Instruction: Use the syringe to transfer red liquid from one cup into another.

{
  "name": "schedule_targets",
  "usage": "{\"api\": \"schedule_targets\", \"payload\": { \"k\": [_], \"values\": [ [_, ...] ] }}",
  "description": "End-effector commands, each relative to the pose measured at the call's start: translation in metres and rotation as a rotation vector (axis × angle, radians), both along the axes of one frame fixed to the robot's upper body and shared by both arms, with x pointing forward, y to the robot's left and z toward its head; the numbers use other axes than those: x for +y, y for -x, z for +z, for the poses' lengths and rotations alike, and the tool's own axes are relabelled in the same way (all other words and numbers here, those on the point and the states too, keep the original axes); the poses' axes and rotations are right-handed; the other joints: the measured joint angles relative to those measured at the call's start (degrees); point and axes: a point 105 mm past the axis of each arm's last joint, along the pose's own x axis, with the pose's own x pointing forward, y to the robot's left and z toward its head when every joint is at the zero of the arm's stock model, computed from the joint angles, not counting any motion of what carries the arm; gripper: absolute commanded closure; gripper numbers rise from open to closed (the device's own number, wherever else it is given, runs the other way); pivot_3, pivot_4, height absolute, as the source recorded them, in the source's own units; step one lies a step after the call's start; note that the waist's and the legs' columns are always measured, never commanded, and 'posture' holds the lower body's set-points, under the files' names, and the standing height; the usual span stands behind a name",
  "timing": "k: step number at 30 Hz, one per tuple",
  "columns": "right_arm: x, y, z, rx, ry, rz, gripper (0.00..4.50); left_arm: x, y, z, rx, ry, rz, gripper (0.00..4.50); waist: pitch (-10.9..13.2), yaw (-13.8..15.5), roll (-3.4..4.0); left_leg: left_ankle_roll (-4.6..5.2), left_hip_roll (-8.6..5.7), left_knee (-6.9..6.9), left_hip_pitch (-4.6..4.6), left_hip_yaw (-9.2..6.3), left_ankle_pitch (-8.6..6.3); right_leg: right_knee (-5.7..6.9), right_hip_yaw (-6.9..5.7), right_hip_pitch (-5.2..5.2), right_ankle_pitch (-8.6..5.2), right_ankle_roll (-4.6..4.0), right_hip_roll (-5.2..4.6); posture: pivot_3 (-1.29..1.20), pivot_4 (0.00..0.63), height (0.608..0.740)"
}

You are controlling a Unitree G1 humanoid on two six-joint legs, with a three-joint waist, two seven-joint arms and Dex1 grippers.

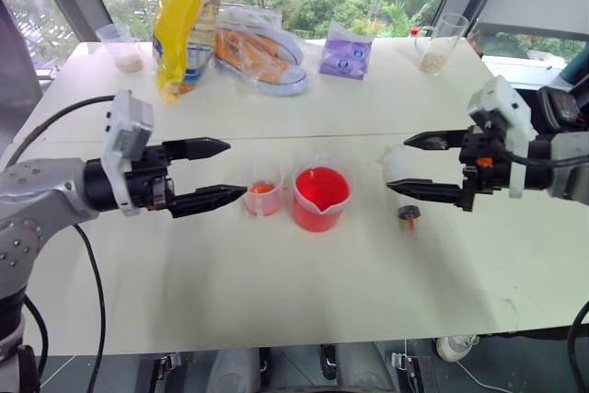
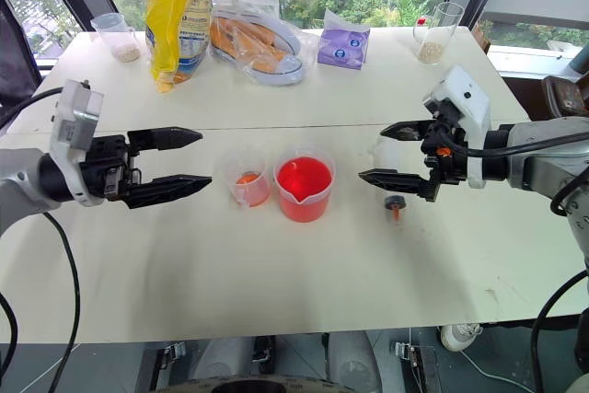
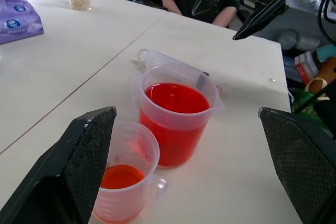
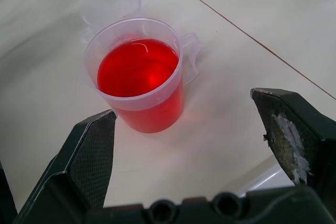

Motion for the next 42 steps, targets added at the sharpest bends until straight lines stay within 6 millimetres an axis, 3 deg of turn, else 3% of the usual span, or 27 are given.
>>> {"api": "schedule_targets", "payload": {
  "k": [1, 26, 30, 42],
  "values": [
    [0.003, 0.002, 0.01, -0.045, -0.007, 0.022, 0.03, 0.002, 0.001, 0.011, -0.039, 0.005, 0.0, 0.0, 0.0, 0.0, 0.0, 0.0, 0.0, 0.0, 0.0, 0.0, 0.0, 0.0, 0.0, 0.0, 0.0, 0.0, 0.0, 0.0, 0.15, 0.74],
    [-0.003, -0.002, 0.007, -0.036, -0.012, -0.037, 0.03, -0.005, -0.002, 0.012, -0.052, 0.016, -0.006, 0.0, 0.0, 0.0, 0.0, 0.0, 0.0, 0.03, 0.05, 0.02, 0.0, 0.06, 0.03, 0.03, 0.0, 0.01, 0.01, 0.0, 0.15, 0.74],
    [-0.012, -0.016, 0.009, -0.025, -0.025, -0.13, 0.03, -0.007, -0.004, 0.012, -0.056, 0.015, -0.008, 0.0, 0.0, 0.0, 0.0, -0.01, 0.0, 0.05, 0.06, 0.03, 0.01, 0.08, 0.03, 0.04, 0.0, 0.01, 0.01, 0.0, 0.15, 0.74],
    [-0.056, -0.075, -0.019, 0.221, 0.069, -0.592, 0.03, -0.018, -0.011, 0.01, -0.083, 0.048, -0.034, 0.0, 0.0, -0.2, 0.0, -0.01, -0.01, 0.05, 0.11, 0.13, 0.01, 0.11, 0.15, 0.03, 0.01, -0.01, 0.03, 0.0, 0.15, 0.74]
  ]
}}
